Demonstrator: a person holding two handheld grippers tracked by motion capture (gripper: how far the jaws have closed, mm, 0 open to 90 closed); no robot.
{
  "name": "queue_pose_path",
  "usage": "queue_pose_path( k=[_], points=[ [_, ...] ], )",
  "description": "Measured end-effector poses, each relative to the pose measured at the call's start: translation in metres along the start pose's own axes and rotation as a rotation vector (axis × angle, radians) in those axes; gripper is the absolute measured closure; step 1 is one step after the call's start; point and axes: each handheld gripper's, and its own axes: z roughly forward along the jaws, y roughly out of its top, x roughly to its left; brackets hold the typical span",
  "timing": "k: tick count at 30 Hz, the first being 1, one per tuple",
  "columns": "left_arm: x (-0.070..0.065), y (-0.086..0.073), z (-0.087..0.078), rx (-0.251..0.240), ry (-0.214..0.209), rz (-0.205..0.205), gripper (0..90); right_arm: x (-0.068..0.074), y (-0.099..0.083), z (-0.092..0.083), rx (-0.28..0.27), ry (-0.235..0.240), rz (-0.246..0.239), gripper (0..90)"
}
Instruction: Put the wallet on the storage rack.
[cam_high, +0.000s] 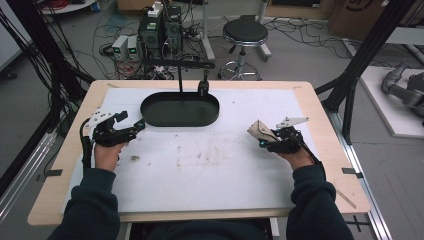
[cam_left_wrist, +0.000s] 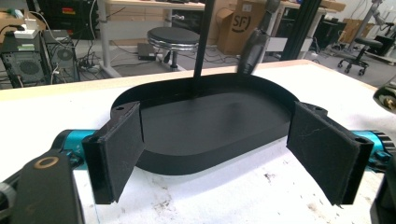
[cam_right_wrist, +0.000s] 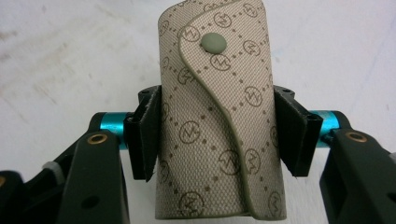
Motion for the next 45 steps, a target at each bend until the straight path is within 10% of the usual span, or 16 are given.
queue_pose_path(
  k=[22, 45],
  points=[
    [0.002, 0.0, -0.002, -0.014, 0.006, -0.01, 18.7, 0.046, 0.121, 0.075, -0.071, 0.129, -0.127, 41.1],
    [0.004, 0.001, -0.004, -0.022, 0.006, -0.02, 18.7, 0.08, 0.157, 0.158, -0.029, 0.146, -0.121, 41.1]
  ],
)
